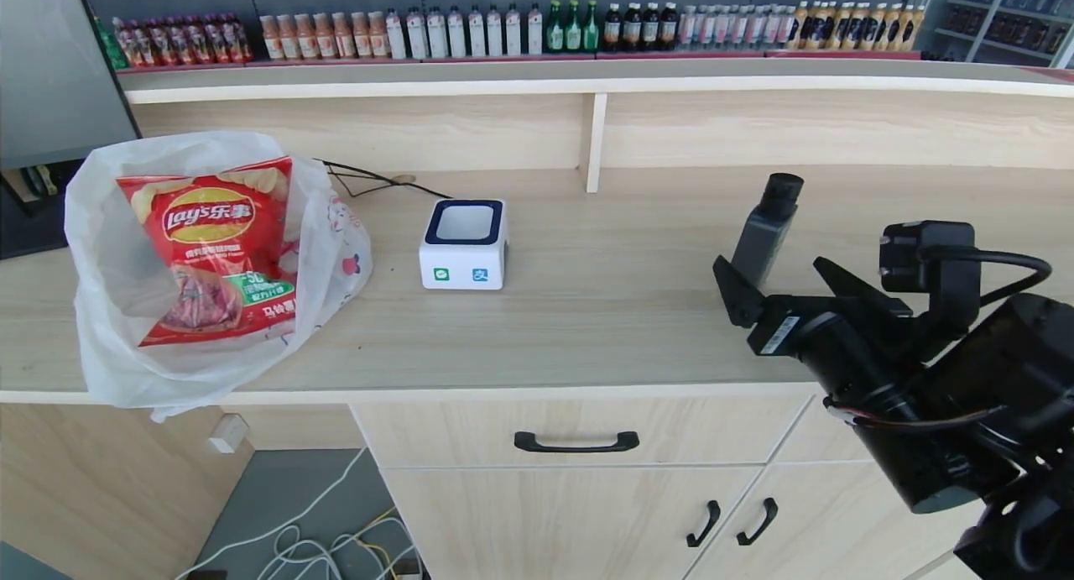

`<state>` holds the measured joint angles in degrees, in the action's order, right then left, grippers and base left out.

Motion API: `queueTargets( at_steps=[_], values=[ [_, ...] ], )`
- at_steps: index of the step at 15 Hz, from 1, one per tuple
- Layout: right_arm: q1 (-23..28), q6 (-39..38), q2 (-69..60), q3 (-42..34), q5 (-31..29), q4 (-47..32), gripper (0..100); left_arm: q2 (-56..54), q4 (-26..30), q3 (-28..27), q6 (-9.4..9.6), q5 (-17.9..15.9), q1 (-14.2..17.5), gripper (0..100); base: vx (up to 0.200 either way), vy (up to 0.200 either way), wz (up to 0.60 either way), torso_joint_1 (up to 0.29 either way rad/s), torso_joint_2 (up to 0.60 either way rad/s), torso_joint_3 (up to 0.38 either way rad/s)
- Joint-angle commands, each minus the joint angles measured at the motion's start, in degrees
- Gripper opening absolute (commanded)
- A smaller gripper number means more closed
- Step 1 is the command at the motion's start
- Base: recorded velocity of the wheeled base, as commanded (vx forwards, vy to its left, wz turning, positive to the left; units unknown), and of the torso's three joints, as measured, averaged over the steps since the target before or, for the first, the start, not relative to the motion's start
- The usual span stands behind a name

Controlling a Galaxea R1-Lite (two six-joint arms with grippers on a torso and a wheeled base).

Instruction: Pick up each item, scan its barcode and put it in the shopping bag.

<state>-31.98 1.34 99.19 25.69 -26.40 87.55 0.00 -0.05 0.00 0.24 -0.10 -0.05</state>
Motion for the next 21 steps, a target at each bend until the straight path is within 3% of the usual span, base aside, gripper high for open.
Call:
queueTargets(
  at_steps=[1, 4, 9, 21],
  values=[
    [2.3, 0.1, 4.8, 2.1, -0.1, 0.2, 100, 0.0, 0.0, 0.0, 0.02, 0.0, 0.0, 100, 0.0, 0.0, 0.0, 0.0, 0.0, 0.0],
    [4.6, 0.1, 9.4, 11.0, -0.1, 0.2, 100, 0.0, 0.0, 0.0, 0.02, 0.0, 0.0, 100, 0.0, 0.0, 0.0, 0.0, 0.0, 0.0],
    [8.5, 0.5, 12.4, 16.2, -0.1, 0.5, 100, 0.0, 0.0, 0.0, 0.02, 0.0, 0.0, 100, 0.0, 0.0, 0.0, 0.0, 0.0, 0.0],
    [13.7, 0.2, 17.6, 20.7, 0.5, 1.0, 100, 0.0, 0.0, 0.0, 0.02, 0.0, 0.0, 100, 0.0, 0.0, 0.0, 0.0, 0.0, 0.0]
  ],
)
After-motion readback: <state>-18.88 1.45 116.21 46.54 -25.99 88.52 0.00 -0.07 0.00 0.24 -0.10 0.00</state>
